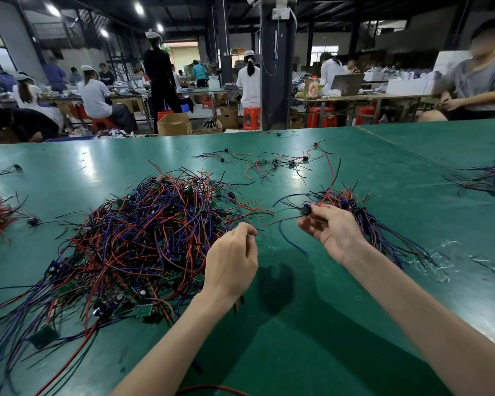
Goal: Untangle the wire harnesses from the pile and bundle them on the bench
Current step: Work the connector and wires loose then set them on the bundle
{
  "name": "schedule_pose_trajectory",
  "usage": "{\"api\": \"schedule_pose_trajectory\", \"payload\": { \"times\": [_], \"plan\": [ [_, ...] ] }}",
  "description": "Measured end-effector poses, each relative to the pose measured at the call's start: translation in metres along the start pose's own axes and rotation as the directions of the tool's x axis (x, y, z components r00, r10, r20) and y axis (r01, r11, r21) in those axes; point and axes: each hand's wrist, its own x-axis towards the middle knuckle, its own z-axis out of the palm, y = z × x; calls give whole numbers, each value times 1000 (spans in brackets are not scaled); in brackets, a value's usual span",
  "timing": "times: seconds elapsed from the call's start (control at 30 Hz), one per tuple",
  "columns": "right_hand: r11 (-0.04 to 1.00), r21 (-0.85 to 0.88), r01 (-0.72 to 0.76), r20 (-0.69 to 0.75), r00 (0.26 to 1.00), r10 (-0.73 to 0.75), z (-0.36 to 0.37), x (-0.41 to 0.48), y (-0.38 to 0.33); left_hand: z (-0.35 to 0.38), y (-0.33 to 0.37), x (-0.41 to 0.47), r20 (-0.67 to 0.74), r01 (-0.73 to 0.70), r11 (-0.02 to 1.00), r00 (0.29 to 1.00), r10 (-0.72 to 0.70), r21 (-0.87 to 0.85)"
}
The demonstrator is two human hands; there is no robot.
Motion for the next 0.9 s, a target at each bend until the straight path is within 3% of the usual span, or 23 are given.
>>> {"api": "schedule_pose_trajectory", "payload": {
  "times": [0.1,0.2,0.27,0.3,0.37,0.43,0.5,0.57,0.63,0.7,0.8,0.83,0.9],
  "plan": [
    [1000,24,-14,13,1000,14,21,18,-10,1,1,0,12,-21,1000,1000,21,12],
    [987,158,4,26,1000,-9,50,55,-30,0,1,0,32,-43,999,999,42,13],
    [979,198,-50,112,993,28,64,77,-39,1,1,-1,45,-55,998,997,55,11],
    [985,141,-101,169,983,77,68,85,-40,0,1,-3,50,-59,998,997,59,8],
    [981,-137,-134,226,961,163,74,94,-31,0,0,-3,59,-60,998,996,60,7],
    [894,-435,-102,192,960,204,80,92,-14,0,-1,-3,65,-63,998,996,62,14],
    [805,-593,-21,181,971,158,87,87,4,1,-3,-1,75,-66,997,995,63,35],
    [667,-734,130,261,960,99,93,79,20,3,-5,-1,108,-58,996,993,50,73],
    [377,-872,312,361,930,65,98,73,31,4,-7,-2,159,-51,991,987,32,120],
    [93,-908,410,414,909,40,104,69,41,5,-10,-2,189,-44,990,982,17,137],
    [-225,-855,468,487,873,-34,115,63,54,6,-13,-1,192,-28,987,981,-3,156],
    [-279,-824,494,523,852,-36,119,63,57,7,-13,-1,187,-22,986,982,-10,166],
    [-267,-793,548,564,825,20,129,60,61,8,-12,0,175,0,987,984,-28,158]
  ]
}}
